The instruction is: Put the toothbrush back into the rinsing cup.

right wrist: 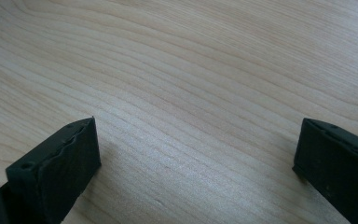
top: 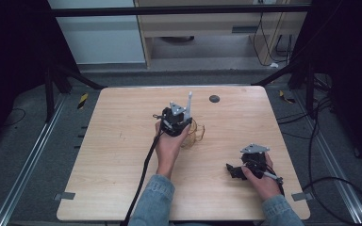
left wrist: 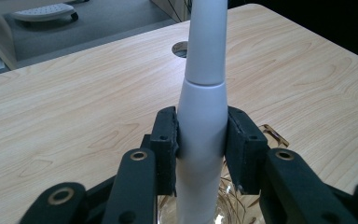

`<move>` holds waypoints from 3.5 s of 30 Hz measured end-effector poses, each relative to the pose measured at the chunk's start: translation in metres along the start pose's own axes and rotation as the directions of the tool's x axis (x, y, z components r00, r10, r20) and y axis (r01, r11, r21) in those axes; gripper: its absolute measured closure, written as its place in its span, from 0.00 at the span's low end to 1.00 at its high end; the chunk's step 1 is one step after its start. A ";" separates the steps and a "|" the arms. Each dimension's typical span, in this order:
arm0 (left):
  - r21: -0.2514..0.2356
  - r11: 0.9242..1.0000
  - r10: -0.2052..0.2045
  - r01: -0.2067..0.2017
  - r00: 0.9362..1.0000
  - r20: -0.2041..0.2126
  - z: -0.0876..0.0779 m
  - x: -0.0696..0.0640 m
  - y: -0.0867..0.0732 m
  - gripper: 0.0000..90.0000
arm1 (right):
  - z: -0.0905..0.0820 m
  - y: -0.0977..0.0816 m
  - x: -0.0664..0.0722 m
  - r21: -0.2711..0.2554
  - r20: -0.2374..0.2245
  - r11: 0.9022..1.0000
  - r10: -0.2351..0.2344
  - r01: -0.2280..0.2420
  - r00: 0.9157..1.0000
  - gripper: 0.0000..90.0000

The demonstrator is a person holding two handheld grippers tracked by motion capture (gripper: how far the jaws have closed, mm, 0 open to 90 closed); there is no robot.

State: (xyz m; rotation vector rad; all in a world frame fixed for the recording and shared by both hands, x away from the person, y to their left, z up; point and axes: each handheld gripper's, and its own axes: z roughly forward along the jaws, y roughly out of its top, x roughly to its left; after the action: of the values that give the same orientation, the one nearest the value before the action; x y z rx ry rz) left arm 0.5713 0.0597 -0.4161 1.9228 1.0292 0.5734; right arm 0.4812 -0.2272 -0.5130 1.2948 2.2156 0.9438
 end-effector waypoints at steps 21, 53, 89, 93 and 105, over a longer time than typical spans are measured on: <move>0.039 0.999 0.019 -0.019 1.000 -0.005 0.015 -0.006 0.010 0.73 | 0.000 0.000 0.000 0.000 -0.001 1.000 -0.004 0.004 1.000 0.00; -0.031 0.998 0.048 -0.048 0.999 -0.008 -0.012 -0.011 0.018 0.57 | 0.000 0.000 0.000 0.001 -0.002 1.000 0.000 0.000 1.000 0.00; -0.008 0.989 0.147 -0.147 0.986 0.077 -0.023 -0.020 0.015 0.07 | 0.000 0.000 0.000 0.003 -0.006 1.000 0.006 -0.006 1.000 0.00; -0.010 0.989 0.147 -0.147 0.985 0.093 -0.025 -0.020 0.015 0.07 | 0.000 0.000 0.000 0.001 -0.001 1.000 0.000 0.000 1.000 0.00; -0.021 0.983 0.182 -0.181 0.977 0.114 -0.038 -0.020 0.009 0.05 | 0.000 0.000 0.000 0.002 -0.001 1.000 0.003 -0.003 1.000 0.00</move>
State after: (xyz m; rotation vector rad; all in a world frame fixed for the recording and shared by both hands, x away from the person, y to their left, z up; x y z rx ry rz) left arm 0.5371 0.0584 -0.3888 2.0292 0.7812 0.5604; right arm 0.4813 -0.2270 -0.5127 1.2995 2.2167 0.9436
